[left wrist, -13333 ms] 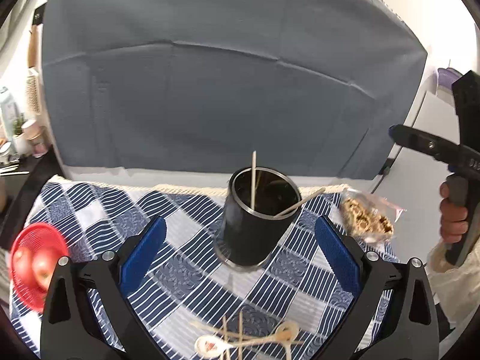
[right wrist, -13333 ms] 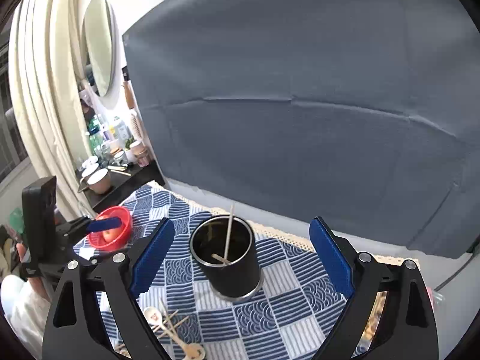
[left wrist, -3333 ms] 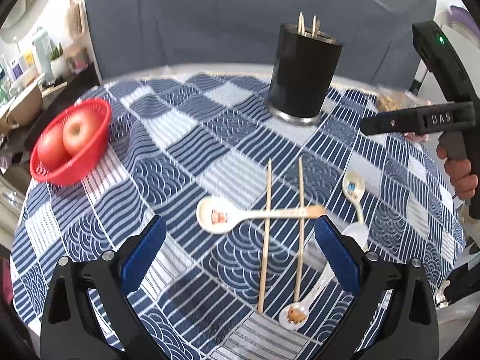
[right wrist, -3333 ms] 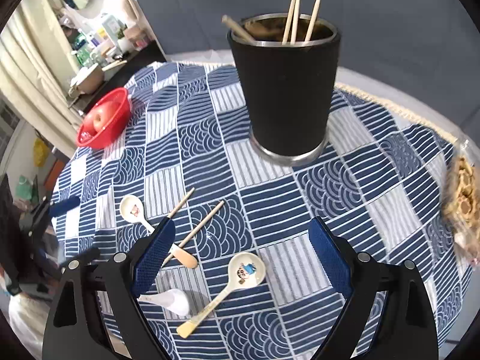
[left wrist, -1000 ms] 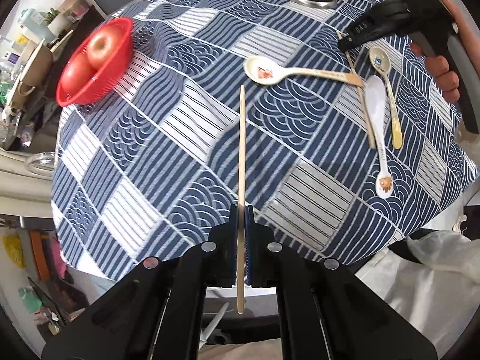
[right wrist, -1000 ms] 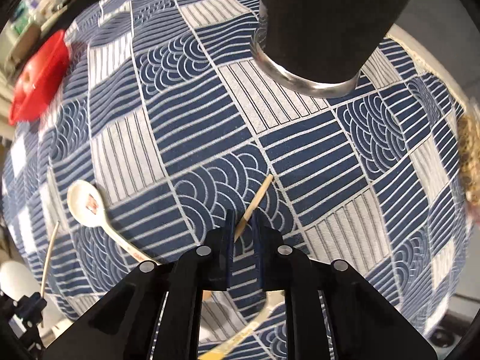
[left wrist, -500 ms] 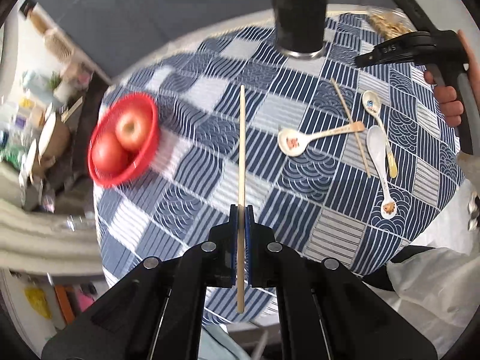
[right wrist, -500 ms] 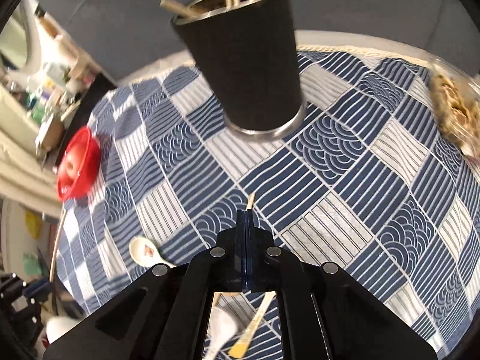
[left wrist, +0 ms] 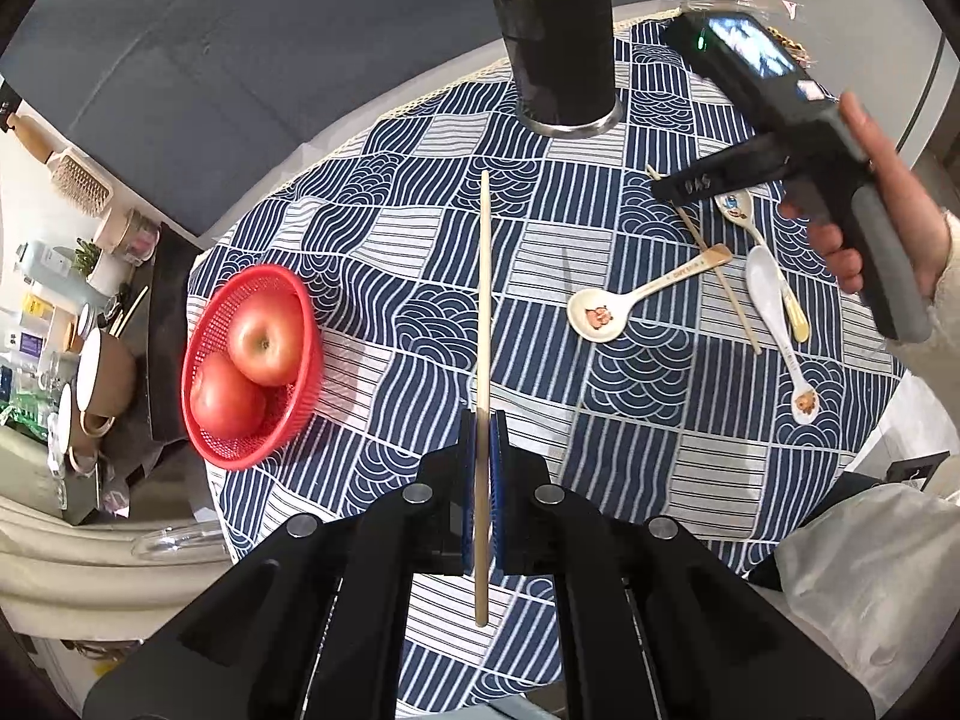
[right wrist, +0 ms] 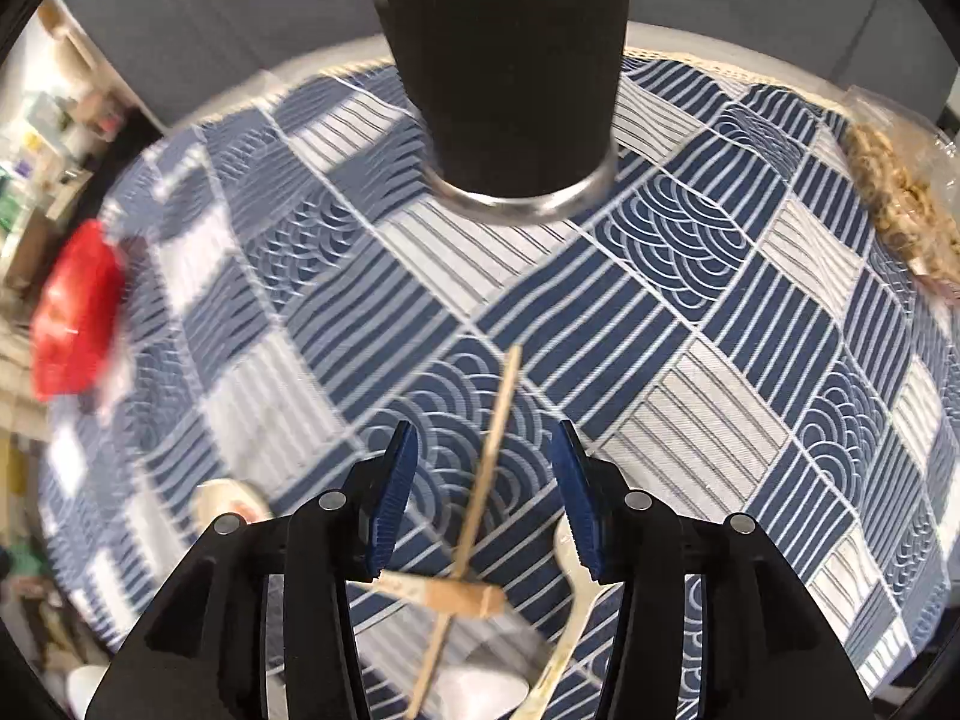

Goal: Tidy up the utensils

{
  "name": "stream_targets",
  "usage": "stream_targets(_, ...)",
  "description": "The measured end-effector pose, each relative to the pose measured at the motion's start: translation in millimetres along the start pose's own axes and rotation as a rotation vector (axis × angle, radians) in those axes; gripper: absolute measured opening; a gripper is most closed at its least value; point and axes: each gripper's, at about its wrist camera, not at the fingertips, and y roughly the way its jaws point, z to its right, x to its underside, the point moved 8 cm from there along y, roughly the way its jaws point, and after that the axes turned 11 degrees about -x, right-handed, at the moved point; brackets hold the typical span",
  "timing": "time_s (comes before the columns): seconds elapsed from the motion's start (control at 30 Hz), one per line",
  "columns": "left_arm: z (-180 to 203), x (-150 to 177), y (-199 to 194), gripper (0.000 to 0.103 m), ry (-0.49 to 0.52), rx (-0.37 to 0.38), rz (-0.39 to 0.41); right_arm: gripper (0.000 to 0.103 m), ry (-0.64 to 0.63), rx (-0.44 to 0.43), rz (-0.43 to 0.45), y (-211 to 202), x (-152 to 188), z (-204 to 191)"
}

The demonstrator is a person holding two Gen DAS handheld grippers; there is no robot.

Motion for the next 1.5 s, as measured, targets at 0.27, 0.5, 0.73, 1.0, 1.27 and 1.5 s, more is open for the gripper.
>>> stream_targets(0.27,-8,-4,9,0.005,0.013,-0.003,-0.001,0.004,-0.025,-0.002,0.005,14,6,-10)
stream_targets(0.5,-9,-22,7,0.005,0.048,-0.008,0.031,0.004,0.036,-0.211,0.173,-36,-7,-11)
stream_targets(0.73,-1,-45,2,0.005,0.09,0.006,0.087,0.004,-0.005,-0.268,0.397,-121,-32,-13)
stream_targets(1.0,6,-81,-7,0.005,0.124,0.027,0.143,0.004,-0.084,-0.246,0.545,-202,-66,-11)
stream_targets(1.27,0,-139,-13,0.005,0.184,-0.001,0.133,0.005,-0.153,-0.311,0.702,-270,-133,-5)
stream_targets(1.5,-4,-191,-17,0.005,0.271,-0.005,0.046,0.005,-0.188,-0.364,0.746,-281,-193,4)
